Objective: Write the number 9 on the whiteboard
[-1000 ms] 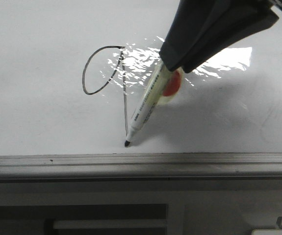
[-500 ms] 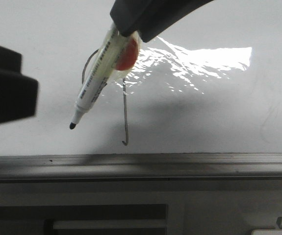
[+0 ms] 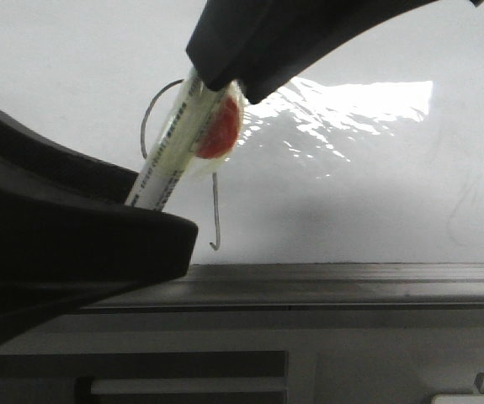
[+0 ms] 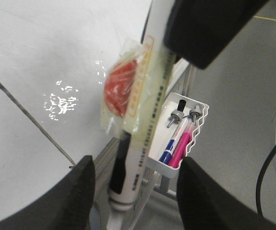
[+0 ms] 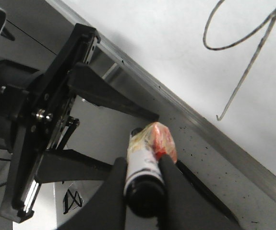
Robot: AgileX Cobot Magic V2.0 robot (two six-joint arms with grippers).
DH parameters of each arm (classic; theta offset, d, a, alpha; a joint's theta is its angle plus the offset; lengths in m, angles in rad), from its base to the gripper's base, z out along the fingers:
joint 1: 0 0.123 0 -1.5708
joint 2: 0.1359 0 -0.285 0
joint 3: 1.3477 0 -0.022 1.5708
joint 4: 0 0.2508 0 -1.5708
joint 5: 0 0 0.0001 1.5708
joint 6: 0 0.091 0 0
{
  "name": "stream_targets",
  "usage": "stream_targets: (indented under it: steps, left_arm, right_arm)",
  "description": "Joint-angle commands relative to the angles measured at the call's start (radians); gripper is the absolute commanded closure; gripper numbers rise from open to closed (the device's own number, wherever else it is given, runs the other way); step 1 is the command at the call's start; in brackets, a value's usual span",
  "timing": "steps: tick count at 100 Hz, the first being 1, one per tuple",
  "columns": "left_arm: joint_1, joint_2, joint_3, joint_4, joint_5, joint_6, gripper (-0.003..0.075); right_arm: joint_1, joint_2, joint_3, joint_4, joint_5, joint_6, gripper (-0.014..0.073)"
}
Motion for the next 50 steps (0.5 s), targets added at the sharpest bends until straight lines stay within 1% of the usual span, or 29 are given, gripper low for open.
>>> stream_targets:
  steps: [1,9,19,23,29,35,42,50]
  left_arm:
    - [-0.008,-0.008,-0.028,-0.057,-0.087,-0.002,0.0441]
    - [-0.008,-0.008,-0.028,-0.069,-0.087,-0.002,0.0545]
    - [-0.008,-0.008,-0.028,-0.069,-0.087,-0.002,0.07]
    - [-0.008,-0.008,-0.028,-0.068,-0.087,-0.002,0.0743]
    - [-0.008,-0.008,-0.028,-0.068,-0.087,-0.002,0.0741]
    - [-0.008,-0.008,-0.028,-0.068,-0.087,-0.002,0.0741]
    - [-0.008,-0.008,-0.028,-0.068,-0.087,-0.002,0.0741]
    - [-0.008,-0.008,-0.028,-0.068,-0.089,-0.002,0.0741]
  right_arm:
    - [0.001,-0.026,-0.033,0.023,-0.036,0.006,0.0644]
    - [0.001,-0.026,-0.033,0.023,-0.031,0.006,0.0644]
    - [0.001,-0.026,-0.033,0.023,-0.033,0.006,0.0643]
    - [0.001,-0.026,-0.033,0.023,-0.033,0.006,0.0643]
    - [0.001,-0.026,-0.033,0.023,-0.034,0.006,0.0622]
    - [0.001,-0.026,-0.033,0.023,-0.034,0.006,0.058]
    - [0.001,-0.026,-0.033,0.025,-0.034,0.006,0.0499]
    - [0.001,-0.026,-0.033,0.026,-0.034,0.006,0.0375]
